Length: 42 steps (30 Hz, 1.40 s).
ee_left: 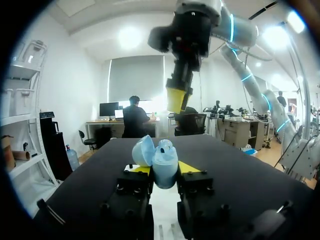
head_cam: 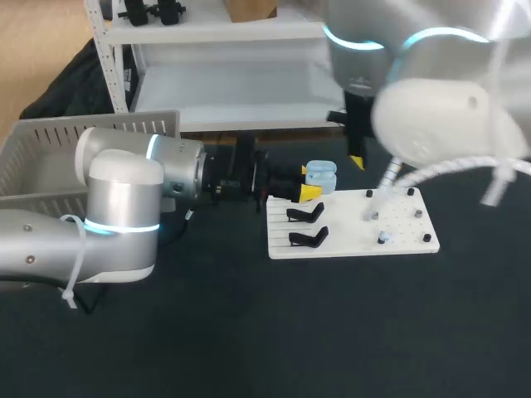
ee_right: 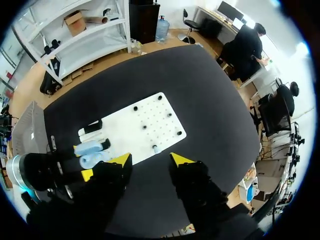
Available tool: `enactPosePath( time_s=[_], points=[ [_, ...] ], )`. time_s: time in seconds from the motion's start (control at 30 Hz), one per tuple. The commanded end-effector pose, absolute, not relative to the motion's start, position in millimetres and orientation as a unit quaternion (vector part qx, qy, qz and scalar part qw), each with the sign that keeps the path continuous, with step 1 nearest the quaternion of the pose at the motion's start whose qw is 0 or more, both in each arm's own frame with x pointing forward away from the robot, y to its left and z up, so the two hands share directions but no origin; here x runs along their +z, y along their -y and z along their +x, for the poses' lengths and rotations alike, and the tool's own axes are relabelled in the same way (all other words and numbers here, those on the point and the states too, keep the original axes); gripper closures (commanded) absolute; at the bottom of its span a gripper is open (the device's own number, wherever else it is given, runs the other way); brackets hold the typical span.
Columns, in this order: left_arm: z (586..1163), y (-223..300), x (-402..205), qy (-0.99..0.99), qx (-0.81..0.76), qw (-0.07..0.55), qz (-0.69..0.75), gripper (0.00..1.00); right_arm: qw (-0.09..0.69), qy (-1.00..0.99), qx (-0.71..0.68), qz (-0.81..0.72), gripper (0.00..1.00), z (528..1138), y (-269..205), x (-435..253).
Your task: Pick up each earbud case from the left stands, insert the matching earbuds, close the lid, and place the case in the box.
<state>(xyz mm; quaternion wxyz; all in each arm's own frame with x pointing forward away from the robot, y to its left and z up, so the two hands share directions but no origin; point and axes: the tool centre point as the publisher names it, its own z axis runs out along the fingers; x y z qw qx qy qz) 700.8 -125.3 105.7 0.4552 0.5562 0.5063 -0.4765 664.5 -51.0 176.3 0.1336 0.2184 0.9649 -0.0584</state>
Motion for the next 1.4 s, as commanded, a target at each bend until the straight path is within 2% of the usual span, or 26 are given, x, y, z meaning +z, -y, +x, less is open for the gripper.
enactPosePath(
  time_s=[0.03, 0.33, 0.7, 1.4],
  points=[
    [701, 126, 106, -0.507, -0.476, 0.455, 0.556, 1.00, 0.160, -0.963, 0.103, 0.192, 0.54, 645, 87, 167],
    [701, 126, 106, -0.507, -0.476, 0.455, 0.556, 1.00, 0.128, -0.964, 0.120, 0.200, 0.52, 634, 81, 130],
    [701, 126, 106, -0.507, -0.476, 0.455, 0.556, 1.00, 0.134, -0.964, 0.109, 0.202, 0.51, 632, 71, 89],
    [701, 126, 106, -0.507, -0.476, 0.455, 0.556, 1.00, 0.143, -0.981, 0.049, 0.122, 0.58, 642, 66, 45]
  ],
)
